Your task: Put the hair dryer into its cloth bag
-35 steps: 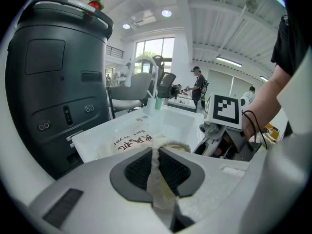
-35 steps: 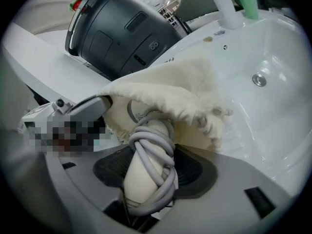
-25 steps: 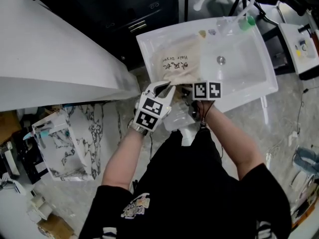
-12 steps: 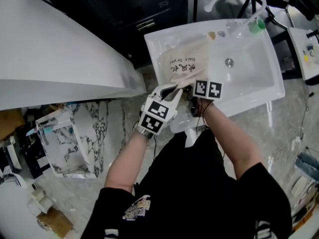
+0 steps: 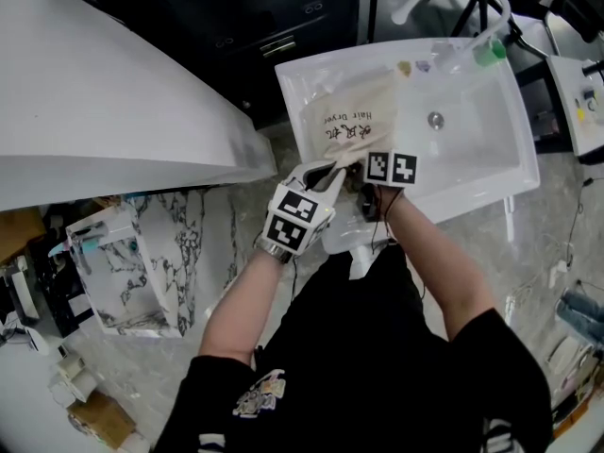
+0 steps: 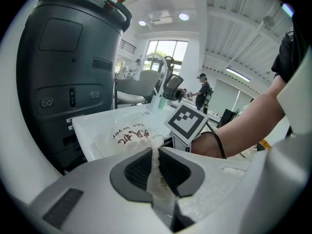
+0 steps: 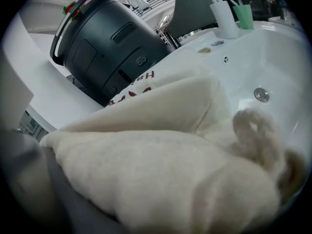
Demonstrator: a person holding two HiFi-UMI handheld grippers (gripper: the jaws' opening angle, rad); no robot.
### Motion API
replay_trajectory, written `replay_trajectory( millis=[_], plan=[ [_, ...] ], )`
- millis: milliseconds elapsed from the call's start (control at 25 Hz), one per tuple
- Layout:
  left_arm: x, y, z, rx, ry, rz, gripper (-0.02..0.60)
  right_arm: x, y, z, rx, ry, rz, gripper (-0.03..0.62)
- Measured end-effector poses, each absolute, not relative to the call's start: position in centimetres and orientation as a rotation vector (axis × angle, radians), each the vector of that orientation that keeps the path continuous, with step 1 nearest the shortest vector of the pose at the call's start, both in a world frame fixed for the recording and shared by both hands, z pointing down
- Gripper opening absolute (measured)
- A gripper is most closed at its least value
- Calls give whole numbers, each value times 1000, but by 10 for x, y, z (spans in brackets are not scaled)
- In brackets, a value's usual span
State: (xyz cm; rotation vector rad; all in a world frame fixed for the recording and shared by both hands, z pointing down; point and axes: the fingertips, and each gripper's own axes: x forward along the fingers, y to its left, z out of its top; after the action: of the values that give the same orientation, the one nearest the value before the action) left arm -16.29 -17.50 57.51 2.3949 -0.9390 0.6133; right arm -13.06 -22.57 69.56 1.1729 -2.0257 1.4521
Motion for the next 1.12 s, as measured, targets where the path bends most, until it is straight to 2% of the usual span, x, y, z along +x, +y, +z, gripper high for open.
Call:
replay_trajectory(
  millis=[360, 480, 760, 1040, 1120],
  plan=[
    [-164, -181, 578, 2355, -972, 575, 38, -140, -217, 691, 1059, -2047, 1479, 371],
    [-163, -182, 578, 2345, -979, 562, 40, -139, -209, 685, 1038, -2046, 1449, 390],
    [-161, -180, 573, 2360, -979, 566, 46, -131, -182, 653, 922, -2115, 1360, 385],
    [-172, -170, 559, 2373, -1014, 554, 87, -120, -159, 601, 826, -2246, 1287, 374],
    [-177, -168, 550, 2378, -1044, 536, 94, -115, -157, 582, 803, -2321, 1216, 352]
  ],
)
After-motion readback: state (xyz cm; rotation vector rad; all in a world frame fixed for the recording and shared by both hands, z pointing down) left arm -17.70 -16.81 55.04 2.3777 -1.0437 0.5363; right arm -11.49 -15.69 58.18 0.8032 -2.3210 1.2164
